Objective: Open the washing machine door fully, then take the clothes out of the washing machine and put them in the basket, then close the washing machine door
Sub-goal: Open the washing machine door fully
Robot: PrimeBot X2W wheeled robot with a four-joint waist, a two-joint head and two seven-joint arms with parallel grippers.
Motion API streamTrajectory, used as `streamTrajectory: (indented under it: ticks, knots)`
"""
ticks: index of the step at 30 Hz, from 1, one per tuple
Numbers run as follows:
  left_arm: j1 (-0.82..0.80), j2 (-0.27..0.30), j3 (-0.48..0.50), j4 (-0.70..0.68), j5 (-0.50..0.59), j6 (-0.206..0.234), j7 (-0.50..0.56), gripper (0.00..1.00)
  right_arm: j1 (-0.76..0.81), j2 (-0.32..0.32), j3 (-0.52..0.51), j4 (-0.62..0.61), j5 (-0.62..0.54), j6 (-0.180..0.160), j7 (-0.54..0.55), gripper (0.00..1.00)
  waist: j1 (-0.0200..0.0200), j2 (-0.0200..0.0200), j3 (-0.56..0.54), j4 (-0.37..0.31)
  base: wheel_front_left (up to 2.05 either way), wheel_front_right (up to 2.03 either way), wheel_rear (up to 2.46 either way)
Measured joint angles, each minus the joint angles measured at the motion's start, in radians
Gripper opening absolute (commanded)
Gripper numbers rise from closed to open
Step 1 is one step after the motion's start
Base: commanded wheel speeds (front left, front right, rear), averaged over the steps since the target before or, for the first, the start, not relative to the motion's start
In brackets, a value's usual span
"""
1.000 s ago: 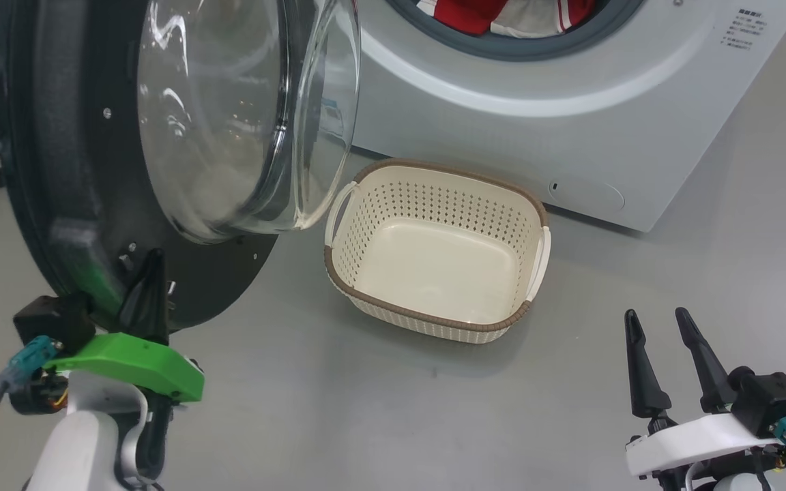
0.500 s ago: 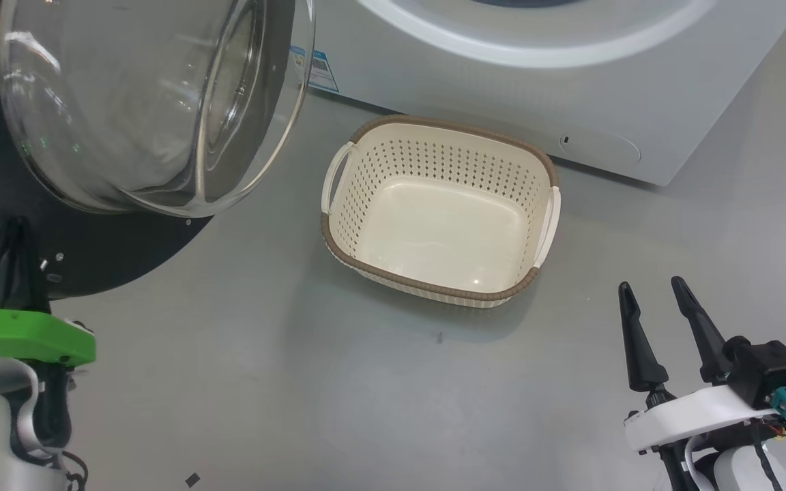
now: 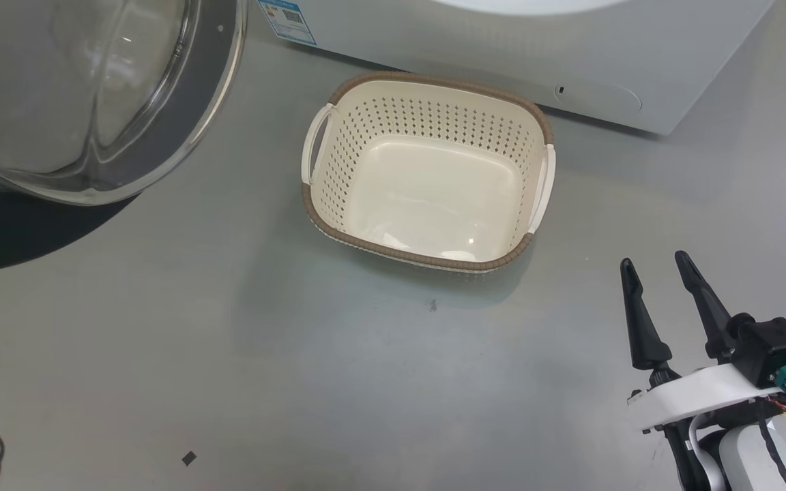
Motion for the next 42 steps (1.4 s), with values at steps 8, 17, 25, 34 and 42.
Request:
streamTrajectory:
  ticks: [8,17,25,34,42]
  knots:
    - [-0.053,0.049,0.037,0.059,-0.009,-0.013,0.0,0.0,-0.02,-0.005,-0.003,-0.013,-0.008,-0.007,0.012,1.0,0.0,0.0,0.047,-0.013,0.0,0.0,0.0]
    - [-0.105,0.061,0.05,0.126,-0.026,-0.025,-0.009,0.0,-0.039,-0.013,-0.007,-0.017,-0.016,-0.008,0.017,1.0,0.0,0.0,0.082,-0.017,0.0,0.0,0.0]
    - [-0.119,0.061,0.049,0.171,-0.026,-0.036,-0.026,0.0,-0.042,-0.013,-0.007,-0.013,-0.016,-0.009,0.017,1.0,0.0,0.0,0.084,-0.017,0.0,0.0,0.0]
    - [-0.124,0.059,0.019,0.215,-0.012,-0.049,-0.062,0.0,-0.055,-0.006,-0.005,0.026,-0.015,-0.008,0.005,1.0,0.0,0.0,0.044,-0.017,0.0,0.0,0.0]
    - [-0.12,0.032,-0.024,0.229,0.012,-0.078,-0.089,0.0,-0.054,0.009,-0.001,0.067,-0.003,-0.007,-0.023,1.0,0.0,0.0,-0.022,-0.023,0.0,0.0,0.0]
